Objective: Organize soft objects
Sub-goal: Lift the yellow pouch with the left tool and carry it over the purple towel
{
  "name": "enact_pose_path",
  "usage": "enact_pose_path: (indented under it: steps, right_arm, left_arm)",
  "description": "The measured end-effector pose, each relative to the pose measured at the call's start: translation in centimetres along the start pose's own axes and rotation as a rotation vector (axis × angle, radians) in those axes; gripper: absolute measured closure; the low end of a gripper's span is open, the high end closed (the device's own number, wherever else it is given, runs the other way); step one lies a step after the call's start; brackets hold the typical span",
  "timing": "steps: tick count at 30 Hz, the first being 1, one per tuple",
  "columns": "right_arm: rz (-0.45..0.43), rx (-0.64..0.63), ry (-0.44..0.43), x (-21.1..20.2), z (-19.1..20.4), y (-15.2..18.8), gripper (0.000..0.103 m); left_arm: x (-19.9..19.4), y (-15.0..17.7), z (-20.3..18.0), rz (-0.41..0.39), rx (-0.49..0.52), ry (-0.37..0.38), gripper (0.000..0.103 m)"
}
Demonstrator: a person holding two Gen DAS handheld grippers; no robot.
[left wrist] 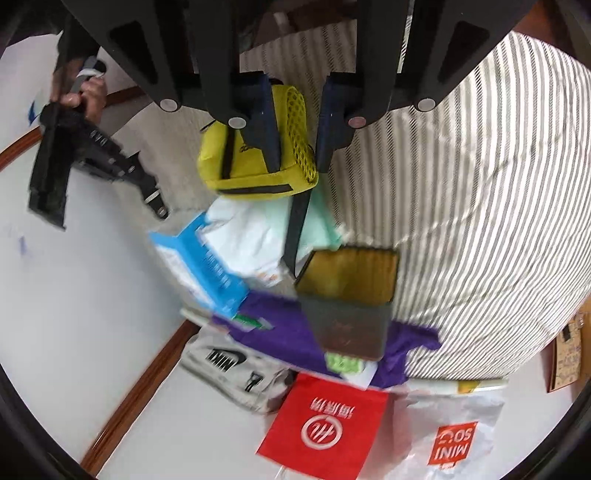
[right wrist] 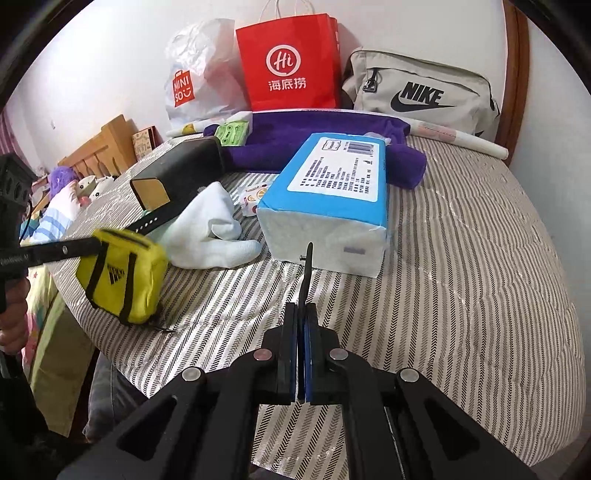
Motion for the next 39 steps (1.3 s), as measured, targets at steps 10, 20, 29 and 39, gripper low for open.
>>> enact_pose_path:
  steps: [10,20,29,39]
  right_arm:
    - [0.026,-0.005,-0.019,0.9,0.4,0.5,0.100]
    - [0.023,0.001,-0.020,1.0,0.0,0.8,0.100]
    - [-0.024,-0.016,-0.026,-1.1,0.6,-0.1,0.100]
    - [-0.072,-0.034,-0.035,-2.9,1.0,-2.3,0.100]
  left_arm:
    - [1.6,1.9,0.9,0.099,-0.022,0.010,0.070]
    - [1.9,1.8,-0.2,0.019,-0.026,0.018,0.081]
    - [-1.1,0.7,0.0,-0.047,-0.047,0.073,0.087]
    - [-2.5,-2.3,0.3,-0.079,-0.051,0.075,0.087]
Point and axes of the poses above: each gripper's, at about its wrist camera, not at the fingertips, and x roughly the way its jaws point, z to its left, y to its underside, the point moved 2 cm from there along x, roughly the way its jaws point, and after that the axes turned 15 degrees about -y, right-handed, at the moved point
